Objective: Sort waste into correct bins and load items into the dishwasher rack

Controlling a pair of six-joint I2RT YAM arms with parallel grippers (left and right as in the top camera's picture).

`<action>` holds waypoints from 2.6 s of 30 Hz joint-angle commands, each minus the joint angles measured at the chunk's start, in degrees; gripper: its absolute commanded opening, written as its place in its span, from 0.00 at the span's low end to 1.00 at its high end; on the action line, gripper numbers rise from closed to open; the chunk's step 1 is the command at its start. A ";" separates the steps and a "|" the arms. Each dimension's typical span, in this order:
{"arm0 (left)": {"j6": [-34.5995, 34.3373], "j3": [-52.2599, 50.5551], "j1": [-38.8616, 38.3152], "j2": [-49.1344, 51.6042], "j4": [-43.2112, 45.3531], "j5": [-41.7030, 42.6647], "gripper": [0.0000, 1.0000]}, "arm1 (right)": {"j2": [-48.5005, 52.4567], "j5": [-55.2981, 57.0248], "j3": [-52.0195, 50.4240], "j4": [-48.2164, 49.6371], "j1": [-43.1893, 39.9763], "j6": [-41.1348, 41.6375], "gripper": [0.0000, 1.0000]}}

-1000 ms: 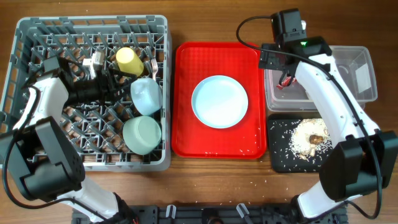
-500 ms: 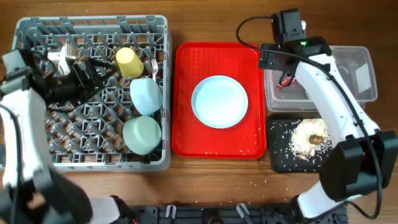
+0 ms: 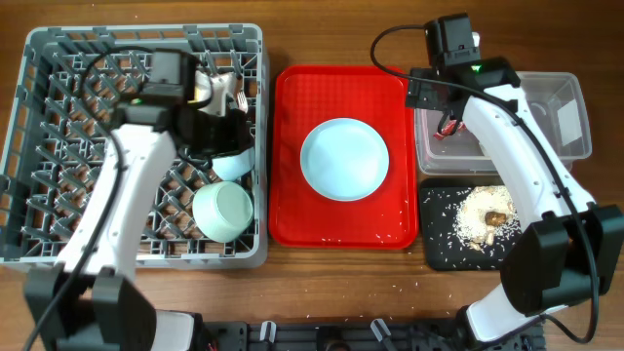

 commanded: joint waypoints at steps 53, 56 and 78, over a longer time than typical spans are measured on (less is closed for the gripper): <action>-14.56 -3.19 0.52 1.88 -0.66 -22.82 0.04 | -0.39 1.14 0.33 0.15 -0.13 -0.68 1.00; -14.56 -7.02 0.52 1.92 0.17 -22.86 0.04 | -0.39 1.11 0.33 0.15 -0.13 -0.68 1.00; -16.68 -5.88 -0.07 -13.00 -1.86 -14.45 0.06 | -0.39 1.14 0.33 0.13 -0.13 -0.66 1.00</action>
